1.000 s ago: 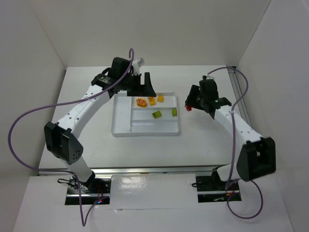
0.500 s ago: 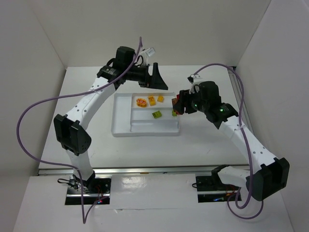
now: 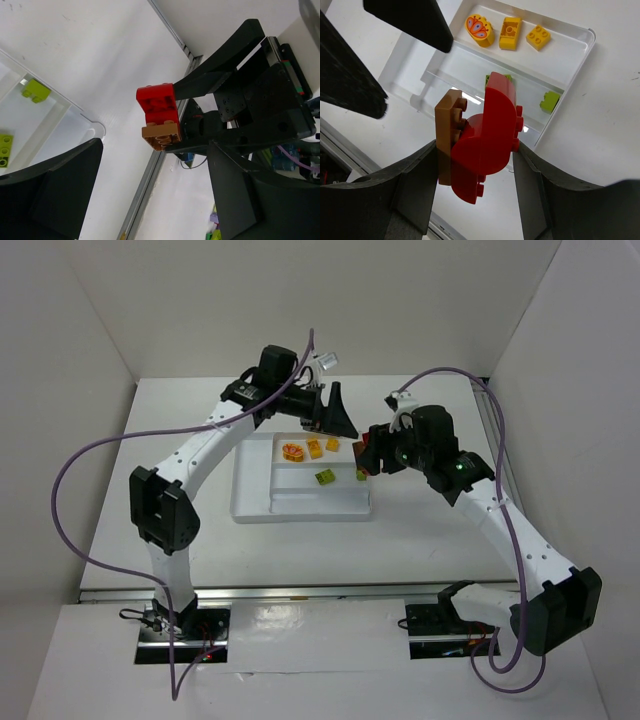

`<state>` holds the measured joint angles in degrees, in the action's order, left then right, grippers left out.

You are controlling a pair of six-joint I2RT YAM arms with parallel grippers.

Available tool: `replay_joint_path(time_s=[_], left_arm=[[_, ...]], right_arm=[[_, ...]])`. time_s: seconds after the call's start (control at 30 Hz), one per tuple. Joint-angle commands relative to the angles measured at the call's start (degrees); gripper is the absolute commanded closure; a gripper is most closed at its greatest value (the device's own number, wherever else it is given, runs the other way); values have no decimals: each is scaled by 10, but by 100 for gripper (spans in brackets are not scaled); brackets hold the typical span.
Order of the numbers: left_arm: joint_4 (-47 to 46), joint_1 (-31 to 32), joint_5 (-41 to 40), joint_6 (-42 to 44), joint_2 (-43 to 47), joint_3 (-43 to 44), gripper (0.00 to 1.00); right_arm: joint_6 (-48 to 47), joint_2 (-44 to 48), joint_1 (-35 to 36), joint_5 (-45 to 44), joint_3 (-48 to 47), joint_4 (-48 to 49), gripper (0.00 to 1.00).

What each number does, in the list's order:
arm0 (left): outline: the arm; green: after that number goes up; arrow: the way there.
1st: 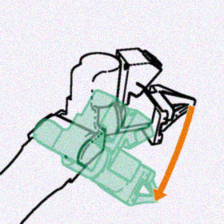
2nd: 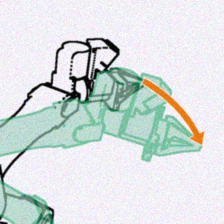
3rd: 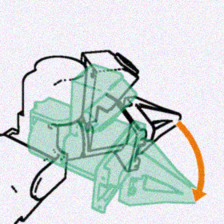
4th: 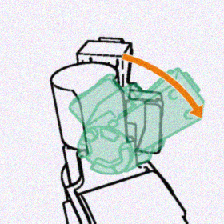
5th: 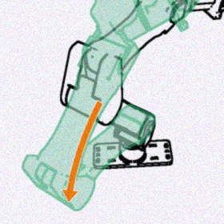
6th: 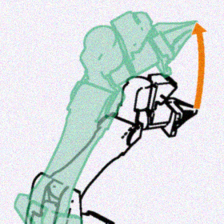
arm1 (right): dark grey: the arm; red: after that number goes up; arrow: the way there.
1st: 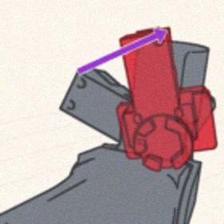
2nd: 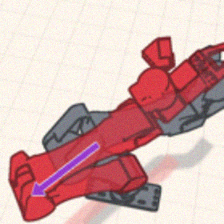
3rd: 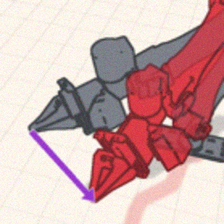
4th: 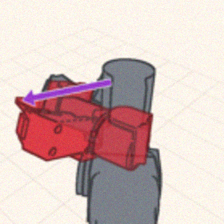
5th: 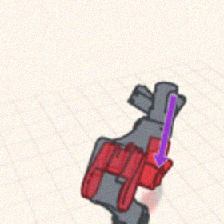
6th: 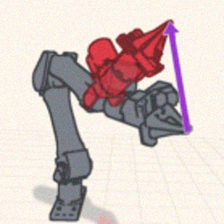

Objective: Sort the legos into containers by color

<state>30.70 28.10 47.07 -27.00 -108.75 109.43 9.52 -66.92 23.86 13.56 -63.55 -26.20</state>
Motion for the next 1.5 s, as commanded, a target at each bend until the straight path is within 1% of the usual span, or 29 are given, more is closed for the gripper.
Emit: replay_joint_path(time_s=[0.0, 0.07, 0.23, 0.27, 0.37, 0.4, 0.5, 0.57, 0.6, 0.63, 0.73, 0.8, 0.83, 0.87, 0.9, 0.97, 1.0, 1.03, 1.1, 1.13, 1.17, 1.23, 1.37, 1.47], left_arm=[[-34, 12, 42, 2, -9, -3, 4], [-35, 12, 55, -4, -22, 4, 4], [-35, 29, 50, -22, -38, 16, 4], [-29, 29, 42, -22, -38, 16, 7], [-29, 35, 42, -27, -43, 4, 12], [-29, 35, 47, -33, -43, 3, 16], [-35, 35, 47, -33, -38, -2, 22], [-35, 35, 47, -33, -38, -2, 23], [-35, 35, 47, -33, -38, -2, 26], [-35, 35, 47, -33, -38, -2, 30], [-35, 35, 47, -33, -32, -2, 39], [-29, 35, 47, -38, -32, -2, 52], [-29, 35, 47, -38, -32, -2, 57], [-29, 35, 47, -38, -32, 3, 59], [-24, 35, 42, -38, -32, 3, 65], [-16, 35, 42, -33, -32, 11, 73], [-10, 35, 42, -33, -32, 17, 80], [-10, 35, 42, -33, -32, 18, 90], [-10, 35, 42, -33, -48, 31, 100], [-10, 29, 49, -33, -55, 36, 100], [-10, 29, 49, -33, -62, 43, 100], [-4, 29, 54, -33, -83, 66, 100], [2, 18, 54, -33, -102, 89, 100], [2, 6, 60, -28, -117, 102, 100]], right_arm=[[-7, 6, 5, 14, -28, 14, 54], [-7, 6, 5, 14, -28, 14, 54], [-7, 6, 5, 14, -22, 27, 54], [-7, 6, 5, 14, -22, 27, 54], [-7, 6, 10, 14, -22, 27, 54], [-7, 6, 10, 14, -22, 27, 54], [-7, 6, 10, 8, -22, 27, 54], [-13, 6, 10, 2, -17, 27, 54], [-13, 6, 10, 2, -17, 27, 54], [-13, 6, 10, -3, -17, 27, 54], [-13, 6, 10, -10, -11, 33, 54], [-13, 6, 10, -20, -6, 33, 54], [-13, 1, 10, -20, -6, 33, 54], [-13, 1, 10, -26, -1, 33, 54], [-13, 1, 10, -32, -1, 33, 54], [-13, 1, 10, -32, -1, 33, 54], [-6, -6, 10, -32, -1, 33, 49], [-6, -6, 10, -32, -7, 33, 43], [-6, -20, 10, -32, -7, 25, 34], [-6, -20, 10, -37, -7, 25, 31], [-1, -20, 10, -37, -7, 25, 26], [-1, -20, 10, -49, -7, 31, 10], [4, -15, 10, -54, -7, 31, 7], [4, -2, 10, -54, -7, 25, 7]])
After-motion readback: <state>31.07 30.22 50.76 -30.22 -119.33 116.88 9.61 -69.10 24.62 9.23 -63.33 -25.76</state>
